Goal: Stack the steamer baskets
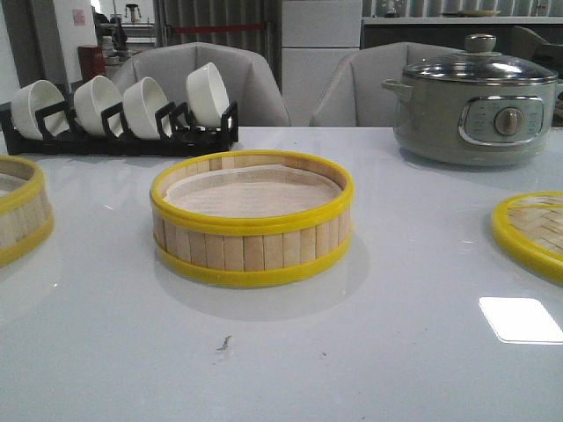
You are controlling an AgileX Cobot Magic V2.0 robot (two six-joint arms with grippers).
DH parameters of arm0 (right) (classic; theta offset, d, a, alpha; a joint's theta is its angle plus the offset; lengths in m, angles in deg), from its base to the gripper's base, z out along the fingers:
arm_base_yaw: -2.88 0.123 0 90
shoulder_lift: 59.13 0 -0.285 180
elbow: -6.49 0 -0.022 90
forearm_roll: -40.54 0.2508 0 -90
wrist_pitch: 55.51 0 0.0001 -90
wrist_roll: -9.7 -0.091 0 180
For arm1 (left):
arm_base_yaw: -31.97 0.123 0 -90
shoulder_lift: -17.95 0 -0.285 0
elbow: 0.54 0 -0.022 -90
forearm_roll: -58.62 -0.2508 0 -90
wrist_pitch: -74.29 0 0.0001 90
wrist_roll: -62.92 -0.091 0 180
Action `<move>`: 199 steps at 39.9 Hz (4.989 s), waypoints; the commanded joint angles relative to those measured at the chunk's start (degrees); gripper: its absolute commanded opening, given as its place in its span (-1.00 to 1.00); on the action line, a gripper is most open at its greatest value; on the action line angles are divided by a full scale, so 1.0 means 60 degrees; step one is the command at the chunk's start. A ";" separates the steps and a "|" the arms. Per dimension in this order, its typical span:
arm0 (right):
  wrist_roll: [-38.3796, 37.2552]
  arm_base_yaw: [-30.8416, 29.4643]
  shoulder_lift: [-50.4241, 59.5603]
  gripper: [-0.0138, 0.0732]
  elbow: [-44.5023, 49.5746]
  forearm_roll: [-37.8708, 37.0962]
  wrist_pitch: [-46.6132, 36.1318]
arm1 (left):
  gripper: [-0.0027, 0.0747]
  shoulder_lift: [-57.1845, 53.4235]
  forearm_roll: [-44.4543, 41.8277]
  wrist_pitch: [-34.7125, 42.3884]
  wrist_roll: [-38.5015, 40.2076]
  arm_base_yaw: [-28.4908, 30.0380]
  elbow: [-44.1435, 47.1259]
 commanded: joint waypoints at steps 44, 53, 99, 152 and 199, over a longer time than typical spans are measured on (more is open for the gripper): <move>0.0104 -0.0012 0.0200 -0.57 -0.0140 0.0005 -0.0778 | -0.69 0.0227 0.0039 0.0919 -0.0278 -0.0491 -0.0325; 0.0104 -0.0013 0.0200 -0.57 -0.0150 0.0005 -0.0876 | -0.69 0.0227 0.0039 0.0919 -0.0278 -0.0491 -0.0325; -0.0446 0.0020 -0.8217 -0.57 -0.8040 0.0044 0.1928 | -0.69 0.0227 0.0016 0.0810 -0.0260 -0.0491 -0.0325; -0.0446 0.0020 -0.8348 0.56 -0.8108 0.0035 0.1492 | 0.19 0.0835 0.1010 0.0830 -0.0222 -0.0491 -0.0321; -0.0454 0.0020 -0.8348 0.56 -0.8108 0.0035 0.1730 | 0.23 0.6683 0.2013 0.1906 -0.0239 -0.0545 -0.1239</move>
